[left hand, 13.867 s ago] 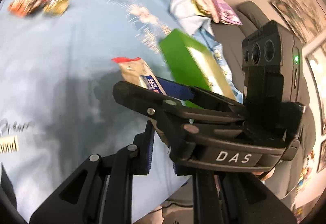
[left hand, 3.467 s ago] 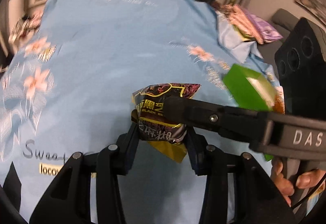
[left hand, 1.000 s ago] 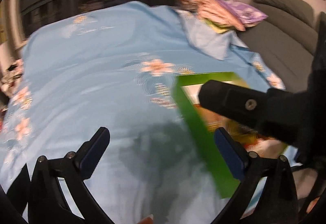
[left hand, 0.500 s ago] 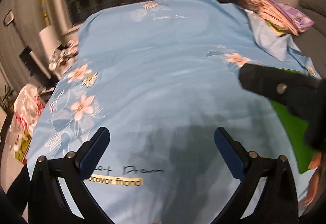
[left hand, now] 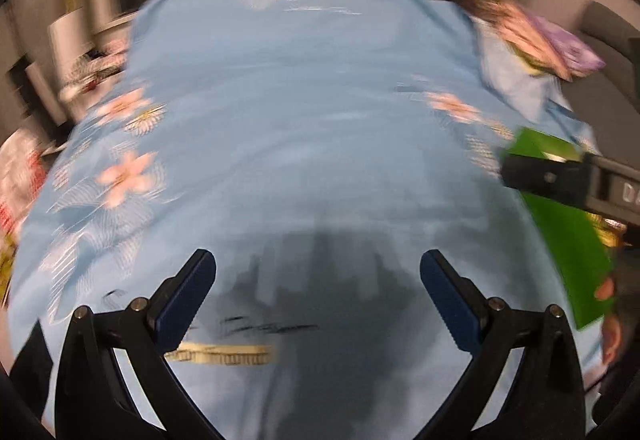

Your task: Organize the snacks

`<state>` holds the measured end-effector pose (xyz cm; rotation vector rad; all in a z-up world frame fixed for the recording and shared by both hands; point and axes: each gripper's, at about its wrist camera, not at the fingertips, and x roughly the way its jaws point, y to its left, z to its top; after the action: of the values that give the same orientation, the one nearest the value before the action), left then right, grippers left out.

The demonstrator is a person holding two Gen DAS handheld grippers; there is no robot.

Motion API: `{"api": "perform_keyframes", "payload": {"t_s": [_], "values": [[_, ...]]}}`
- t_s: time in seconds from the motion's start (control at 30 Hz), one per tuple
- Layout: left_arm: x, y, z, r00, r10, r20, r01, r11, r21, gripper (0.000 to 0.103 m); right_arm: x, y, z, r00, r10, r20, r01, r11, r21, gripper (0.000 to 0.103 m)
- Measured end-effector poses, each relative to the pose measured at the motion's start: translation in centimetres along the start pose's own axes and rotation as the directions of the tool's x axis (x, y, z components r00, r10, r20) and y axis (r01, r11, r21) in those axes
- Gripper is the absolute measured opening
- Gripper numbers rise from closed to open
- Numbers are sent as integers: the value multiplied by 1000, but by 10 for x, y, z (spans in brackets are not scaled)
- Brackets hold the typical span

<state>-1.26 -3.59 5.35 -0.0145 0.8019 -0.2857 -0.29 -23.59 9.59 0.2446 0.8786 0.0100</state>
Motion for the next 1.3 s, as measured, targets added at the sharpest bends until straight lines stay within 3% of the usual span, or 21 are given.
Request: {"api": "perform_keyframes", "payload": {"t_s": [0.07,0.17,0.27,0.33,0.4,0.47,0.6,0.77,1.0,1.1,1.3], "values": [[2,-19,3,997,-68,-28,68,998,17,103,-16,-19,1,999,-28,15,28,999,31,102],[12,-58,6,980,-172,-104,180,981,72,103,-38,-41,3,991,-128,31,126,990,57,102],[16,-92,8,986,-123,-116,140,978,154,103,-54,-56,3,988,-153,12,152,987,52,102],[15,-110,12,979,-153,-132,173,973,154,103,-61,-68,1,990,-138,-35,140,989,52,102],[12,-134,16,954,-257,-155,277,952,127,103,-64,-79,-4,981,-173,-87,177,983,49,102],[13,-156,17,941,-287,-179,314,937,150,103,-67,-94,-9,966,-228,-121,235,971,50,102],[2,-199,11,957,-253,-142,283,925,252,103,-80,-128,-16,973,-203,-112,215,969,119,102],[1,-238,6,948,-272,-165,311,898,311,103,-93,-166,-31,956,-239,-171,269,946,183,102],[6,-275,-4,944,-276,-182,326,870,371,103,-104,-191,-49,970,-194,-146,220,957,187,102],[9,-286,-9,954,-242,-180,295,868,399,103,-104,-202,-55,961,-229,-158,257,948,188,102],[7,-296,-19,969,-189,-157,239,872,428,103,-104,-212,-62,960,-224,-170,255,947,196,102]]}}
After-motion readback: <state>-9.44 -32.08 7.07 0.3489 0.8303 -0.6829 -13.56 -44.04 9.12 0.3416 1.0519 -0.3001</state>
